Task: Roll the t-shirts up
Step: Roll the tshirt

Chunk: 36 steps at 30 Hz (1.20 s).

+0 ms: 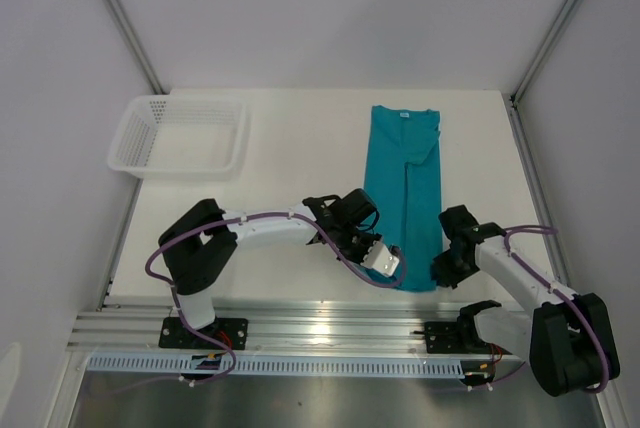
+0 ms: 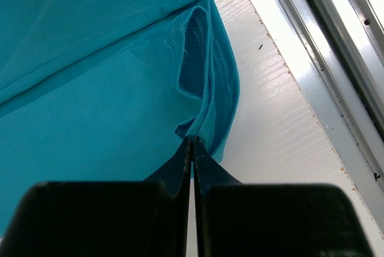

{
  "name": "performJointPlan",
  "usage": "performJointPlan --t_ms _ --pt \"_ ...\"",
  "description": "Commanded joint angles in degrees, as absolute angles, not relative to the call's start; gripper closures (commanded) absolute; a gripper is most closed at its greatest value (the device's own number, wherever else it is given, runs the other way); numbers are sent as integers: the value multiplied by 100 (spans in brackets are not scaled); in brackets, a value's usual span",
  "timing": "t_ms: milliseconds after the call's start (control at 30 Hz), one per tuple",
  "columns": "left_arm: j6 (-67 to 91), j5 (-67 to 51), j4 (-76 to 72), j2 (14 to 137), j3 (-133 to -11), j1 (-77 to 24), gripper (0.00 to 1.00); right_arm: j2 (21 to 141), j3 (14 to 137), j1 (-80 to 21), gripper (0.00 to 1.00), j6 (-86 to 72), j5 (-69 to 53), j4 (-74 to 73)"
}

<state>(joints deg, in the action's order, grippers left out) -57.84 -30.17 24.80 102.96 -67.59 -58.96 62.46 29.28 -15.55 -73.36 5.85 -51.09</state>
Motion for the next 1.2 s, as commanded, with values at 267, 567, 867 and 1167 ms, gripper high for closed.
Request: performJointPlan --t_ms 267,567,867,1167 --pt "-5336 -3085 2479 10178 -6961 -5722 99 6450 3498 -1161 92 -6434 414 -5177" --pt "-5195 -2883 2382 10300 -7215 -5476 99 6996 4112 -704 100 -5749 -131 -4958" --pt "-5238 -2804 2268 10608 -7523 -5230 99 7839 4517 -194 99 -5379 -633 -4667" --pt "-5273 -2663 2355 10872 -7611 -4992 99 8340 4895 -53 92 -5203 -729 -4491"
